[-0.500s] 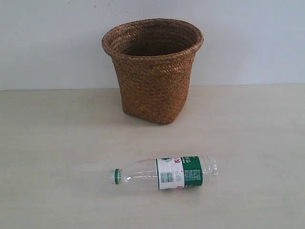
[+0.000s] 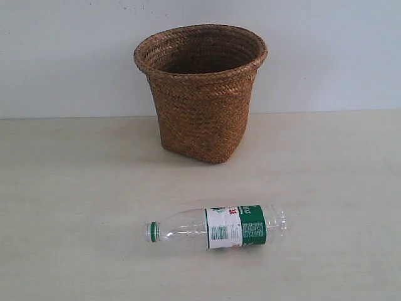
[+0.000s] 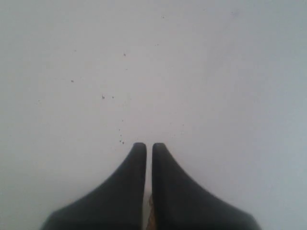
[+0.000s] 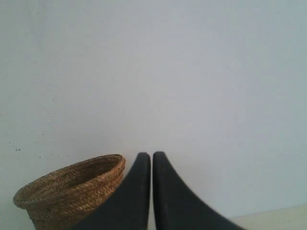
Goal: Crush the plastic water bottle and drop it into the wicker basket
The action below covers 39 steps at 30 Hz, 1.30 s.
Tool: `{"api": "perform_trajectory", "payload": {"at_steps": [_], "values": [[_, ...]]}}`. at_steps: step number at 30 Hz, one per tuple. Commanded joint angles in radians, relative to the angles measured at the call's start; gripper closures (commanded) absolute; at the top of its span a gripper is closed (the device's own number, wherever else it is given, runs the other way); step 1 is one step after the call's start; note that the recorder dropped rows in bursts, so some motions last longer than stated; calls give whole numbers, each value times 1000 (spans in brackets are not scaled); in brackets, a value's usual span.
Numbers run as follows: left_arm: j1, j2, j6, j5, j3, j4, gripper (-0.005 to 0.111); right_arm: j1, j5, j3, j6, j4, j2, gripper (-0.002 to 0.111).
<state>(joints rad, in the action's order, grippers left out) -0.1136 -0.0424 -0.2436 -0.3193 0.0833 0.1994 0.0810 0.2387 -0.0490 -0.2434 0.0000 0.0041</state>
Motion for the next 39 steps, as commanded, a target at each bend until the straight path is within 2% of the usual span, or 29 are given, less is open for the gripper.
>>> {"api": "perform_trajectory", "payload": {"at_steps": [1,7,12,19,22,27,32,39], "values": [[3,-136,-11,88,132,-78,103,-1,-75,-110,4,0,61,108],[3,-418,-11,242,340,-139,103,-1,-135,-285,30,0,253,108],[-8,-653,24,408,515,-220,103,-1,-270,-458,119,-12,441,108],[-30,-885,238,632,674,-223,103,-1,-484,-642,268,-12,673,108],[-30,-967,302,772,745,-215,103,-1,-590,-718,350,-10,764,108],[-42,-1083,500,918,829,-82,103,-1,-786,-837,571,51,932,108],[-131,-1172,771,953,840,66,103,-1,-923,-925,854,290,1103,108],[-289,-1315,948,1000,881,75,103,3,-1103,-1033,1159,567,1344,108]]}}
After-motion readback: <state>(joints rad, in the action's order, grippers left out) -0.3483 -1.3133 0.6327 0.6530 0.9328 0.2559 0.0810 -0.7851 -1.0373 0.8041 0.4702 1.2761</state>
